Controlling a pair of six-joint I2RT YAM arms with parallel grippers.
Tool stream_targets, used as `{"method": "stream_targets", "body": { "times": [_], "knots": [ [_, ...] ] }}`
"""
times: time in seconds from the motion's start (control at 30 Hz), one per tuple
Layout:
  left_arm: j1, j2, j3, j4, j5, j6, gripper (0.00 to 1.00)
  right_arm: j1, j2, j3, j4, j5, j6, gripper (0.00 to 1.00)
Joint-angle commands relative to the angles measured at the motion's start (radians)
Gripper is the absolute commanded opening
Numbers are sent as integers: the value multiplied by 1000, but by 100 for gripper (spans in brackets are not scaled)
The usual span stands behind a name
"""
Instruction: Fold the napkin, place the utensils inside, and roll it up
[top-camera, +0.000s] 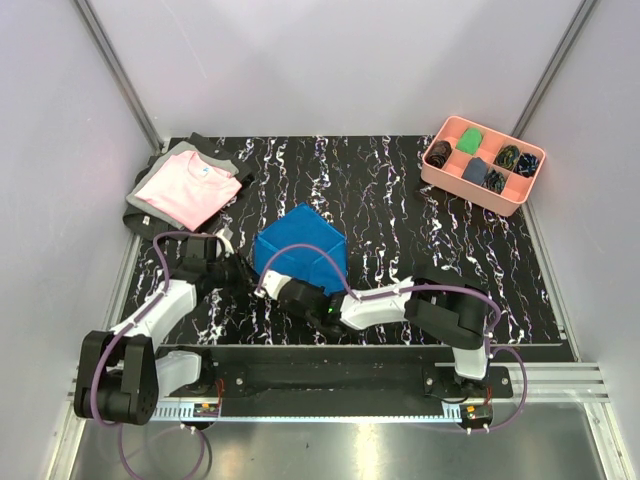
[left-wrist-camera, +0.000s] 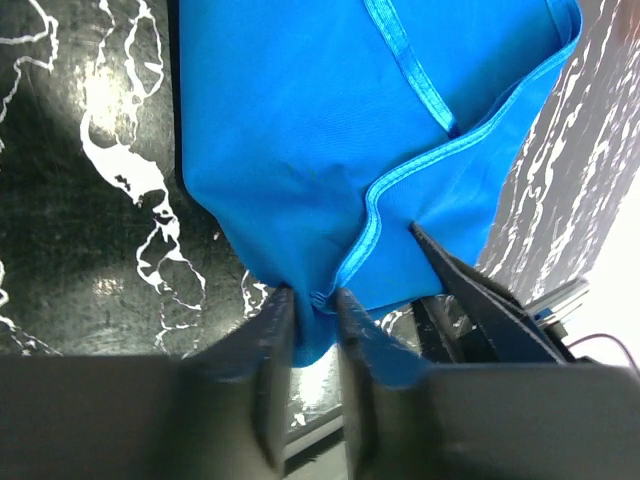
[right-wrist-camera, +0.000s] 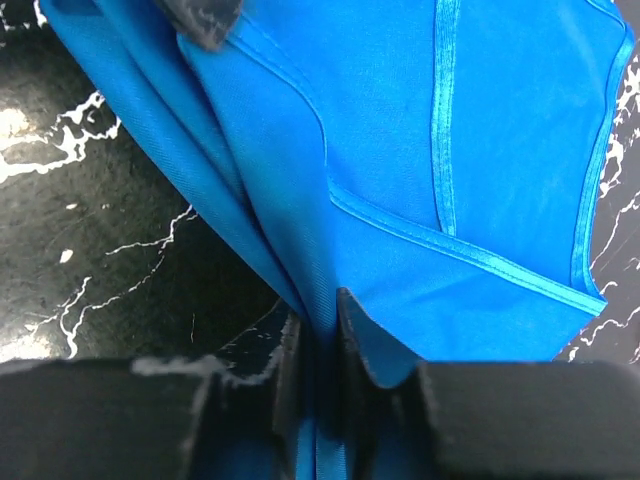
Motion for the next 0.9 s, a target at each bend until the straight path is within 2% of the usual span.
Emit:
{"method": "stream_targets", "body": {
  "times": [0.0,0.13,0.23,0.4,0.5,0.67,0.87],
  "knots": [
    [6,-8,27,70,3,0,55,4,10,73,-106,-55,-27,19],
    [6,-63,-7,99,-94,-22,72,4,15,135,-251,-124,-17,12],
    [6,-119,-48,137,-179,-49,75,-10,8,190,-390,-193,9,6],
    [6,-192,-90,148,-272,-48,76,-62,1,276,-533,-332,67,5],
    [6,-249,-133,183,-293,-34,76,-99,-4,302,-600,-475,90,4],
    [4,-317,-194,264,-258,10,75,-178,10,356,-671,-720,122,3],
    [-8,-369,-248,370,-169,58,76,-266,79,448,-791,-923,111,2]
  ]
}}
